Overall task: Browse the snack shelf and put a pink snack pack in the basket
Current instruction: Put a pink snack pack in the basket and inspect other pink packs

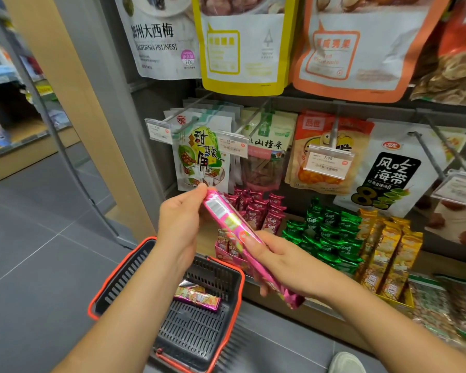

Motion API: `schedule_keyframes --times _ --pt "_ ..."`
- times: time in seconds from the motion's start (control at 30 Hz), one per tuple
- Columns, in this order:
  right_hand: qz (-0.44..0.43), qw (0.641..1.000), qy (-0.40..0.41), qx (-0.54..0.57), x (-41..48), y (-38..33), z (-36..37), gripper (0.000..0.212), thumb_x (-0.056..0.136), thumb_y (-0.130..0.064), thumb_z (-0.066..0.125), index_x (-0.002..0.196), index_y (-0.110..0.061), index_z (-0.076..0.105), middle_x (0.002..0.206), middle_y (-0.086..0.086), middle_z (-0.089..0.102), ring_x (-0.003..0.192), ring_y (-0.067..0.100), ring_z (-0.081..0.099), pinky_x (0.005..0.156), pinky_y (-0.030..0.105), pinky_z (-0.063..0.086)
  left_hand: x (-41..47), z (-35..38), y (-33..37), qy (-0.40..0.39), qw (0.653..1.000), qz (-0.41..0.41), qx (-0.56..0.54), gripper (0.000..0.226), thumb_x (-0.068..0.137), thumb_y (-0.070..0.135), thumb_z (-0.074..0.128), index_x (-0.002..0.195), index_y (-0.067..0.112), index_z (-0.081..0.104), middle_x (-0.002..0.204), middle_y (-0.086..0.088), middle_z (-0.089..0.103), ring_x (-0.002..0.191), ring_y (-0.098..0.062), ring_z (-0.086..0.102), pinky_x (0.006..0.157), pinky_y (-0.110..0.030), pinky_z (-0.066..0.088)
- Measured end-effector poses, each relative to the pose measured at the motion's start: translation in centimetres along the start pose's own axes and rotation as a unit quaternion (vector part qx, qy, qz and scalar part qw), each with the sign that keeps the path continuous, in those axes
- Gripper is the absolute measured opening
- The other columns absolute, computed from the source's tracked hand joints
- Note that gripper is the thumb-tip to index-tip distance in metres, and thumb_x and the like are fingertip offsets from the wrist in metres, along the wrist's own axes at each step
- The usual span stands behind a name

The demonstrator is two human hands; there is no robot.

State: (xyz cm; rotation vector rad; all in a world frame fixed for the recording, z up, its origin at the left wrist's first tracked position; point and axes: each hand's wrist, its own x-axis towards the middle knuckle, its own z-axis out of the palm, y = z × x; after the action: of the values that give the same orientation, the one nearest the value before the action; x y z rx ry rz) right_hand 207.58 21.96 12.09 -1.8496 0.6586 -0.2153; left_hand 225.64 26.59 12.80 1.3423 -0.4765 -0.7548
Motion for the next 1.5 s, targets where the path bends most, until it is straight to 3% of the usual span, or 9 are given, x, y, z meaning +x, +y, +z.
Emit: schedule_keyframes --times 0.07,0.17,0.3,0.53,0.7,0.93,1.17,1.4,1.5 --pt "-0.007 0.999 0.016 0.029 -0.1 0.0 0.5 0.036 0.090 -0.059 0.039 0.088 -0.026 0.054 0.067 -0.001 0.056 0.056 0.020 0.056 0.063 0.042 0.050 0.2 -0.4 0.0 0.005 1.000 0.016 -0.024 0.016 0.082 0.032 0.072 0.086 0.018 0.078 0.079 0.001 0.073 0.078 -0.009 0.067 0.078 -0.031 0.053" --pt "-0.019 0.997 0.072 0.025 0.0 0.3 1.0 0.039 0.094 -0.057 0.037 0.079 -0.025 0.054 0.061 -0.005 0.055 0.052 0.015 0.051 0.061 0.037 0.045 0.2 -0.2 -0.6 -0.030 0.999 0.007 -0.042 0.048 0.065 0.036 0.077 0.107 0.014 0.068 0.081 0.003 0.071 0.077 -0.009 0.065 0.078 -0.030 0.055" --pt "-0.025 0.993 0.117 0.017 0.3 0.3 1.4 0.050 0.090 -0.065 0.029 0.074 -0.026 0.056 0.064 -0.007 0.057 0.059 0.011 0.053 0.066 0.033 0.044 -0.6 0.9 -1.2 -0.097 0.993 -0.041 -0.058 0.040 0.067 0.030 0.076 0.099 0.008 0.067 0.079 -0.002 0.071 0.069 -0.011 0.066 0.065 -0.024 0.057" --pt "-0.017 0.989 0.132 0.062 0.7 0.7 0.5 0.058 0.092 -0.067 0.026 0.134 -0.036 0.050 0.129 -0.011 0.060 0.119 0.004 0.055 0.106 0.034 0.042 -2.6 2.4 -2.3 -0.205 0.976 -0.072 0.003 0.048 0.066 0.035 0.077 0.101 0.004 0.068 0.080 -0.006 0.074 0.072 -0.017 0.070 0.069 -0.028 0.058" --pt "-0.026 0.981 0.163 0.102 0.9 -0.2 -1.0 0.050 0.077 -0.062 0.049 0.118 -0.035 0.058 0.106 -0.013 0.067 0.090 -0.005 0.066 0.072 0.014 0.051 -2.3 1.4 -1.7 -0.265 0.946 -0.020 0.184 0.029 0.074 0.019 0.082 0.101 0.013 0.073 0.092 -0.010 0.076 0.089 -0.029 0.072 0.083 -0.040 0.058" --pt "0.002 0.941 0.242 0.236 0.5 0.6 -2.1 0.019 0.087 -0.019 0.069 0.103 -0.008 0.066 0.102 0.018 0.071 0.095 0.030 0.070 0.084 0.045 0.059 -2.6 1.2 -2.7 -0.309 0.907 -0.013 0.285 0.032 0.066 0.034 0.086 0.093 0.021 0.075 0.089 -0.003 0.075 0.083 -0.017 0.069 0.084 -0.037 0.055" --pt "0.037 0.892 0.301 0.336 -0.7 1.5 -4.7 0.016 0.093 -0.020 0.062 0.100 -0.006 0.063 0.086 0.006 0.071 0.083 0.015 0.068 0.066 0.025 0.057 -1.5 -1.6 -2.5 -0.362 0.860 -0.085 0.349 0.047 0.068 0.035 0.085 0.108 0.016 0.069 0.087 -0.002 0.067 0.074 -0.006 0.062 0.071 -0.019 0.047" --pt "0.043 0.860 0.315 0.399 -1.0 2.1 -5.6 0.014 0.094 -0.019 0.060 0.100 -0.007 0.061 0.071 0.000 0.071 0.067 0.007 0.069 0.078 0.035 0.057 -1.1 -2.7 -1.6 -0.352 0.879 -0.069 0.315 0.044 0.073 0.016 0.084 0.114 0.023 0.067 0.093 -0.002 0.062 0.077 -0.004 0.064 0.075 -0.016 0.049" --pt "0.047 0.850 0.334 0.405 -1.0 2.2 -5.8 0.018 0.093 -0.018 0.061 0.109 -0.010 0.056 0.086 0.005 0.073 0.083 0.015 0.073 0.075 0.036 0.059 -1.0 -2.8 -1.1 -0.320 0.905 -0.039 0.278 0.036 0.076 0.006 0.078 0.106 0.024 0.072 0.091 -0.007 0.071 0.083 -0.015 0.069 0.075 -0.019 0.052"
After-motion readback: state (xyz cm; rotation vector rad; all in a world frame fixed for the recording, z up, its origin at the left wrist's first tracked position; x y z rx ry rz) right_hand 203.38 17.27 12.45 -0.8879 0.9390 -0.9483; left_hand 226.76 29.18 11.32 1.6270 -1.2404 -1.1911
